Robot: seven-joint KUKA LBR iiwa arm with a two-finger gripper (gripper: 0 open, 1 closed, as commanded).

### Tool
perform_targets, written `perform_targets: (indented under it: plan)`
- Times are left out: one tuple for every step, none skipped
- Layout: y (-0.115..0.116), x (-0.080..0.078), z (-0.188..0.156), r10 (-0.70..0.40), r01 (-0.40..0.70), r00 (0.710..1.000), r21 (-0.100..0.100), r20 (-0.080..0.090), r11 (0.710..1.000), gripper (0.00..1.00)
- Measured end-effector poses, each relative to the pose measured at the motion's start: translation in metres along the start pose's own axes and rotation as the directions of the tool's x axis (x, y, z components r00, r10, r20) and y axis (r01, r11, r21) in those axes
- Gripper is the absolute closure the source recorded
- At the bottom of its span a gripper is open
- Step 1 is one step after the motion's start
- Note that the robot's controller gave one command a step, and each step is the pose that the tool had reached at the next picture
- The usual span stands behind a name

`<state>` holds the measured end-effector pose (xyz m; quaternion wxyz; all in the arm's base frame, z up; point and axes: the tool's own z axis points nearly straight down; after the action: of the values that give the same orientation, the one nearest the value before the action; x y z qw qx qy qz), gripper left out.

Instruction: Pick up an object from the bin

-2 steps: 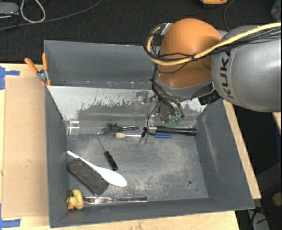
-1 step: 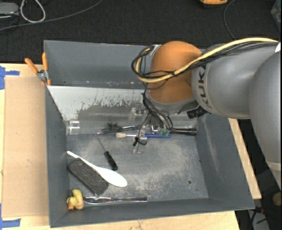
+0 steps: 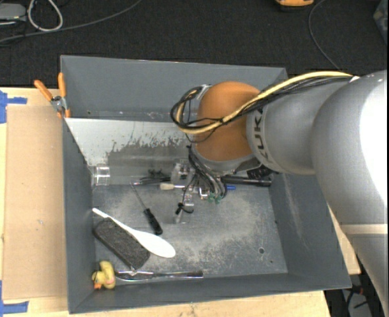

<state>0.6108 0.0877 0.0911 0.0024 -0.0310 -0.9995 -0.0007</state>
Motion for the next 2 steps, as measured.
perform_targets:
  plan:
    - [0.008,-0.006,-0.046,0.038,-0.038,0.999,-0.003,0.009,0.999,0.0]
    - [-0.011,-0.007,0.025,-0.023,0.023,1.0,0.002,-0.009,1.0,0.0]
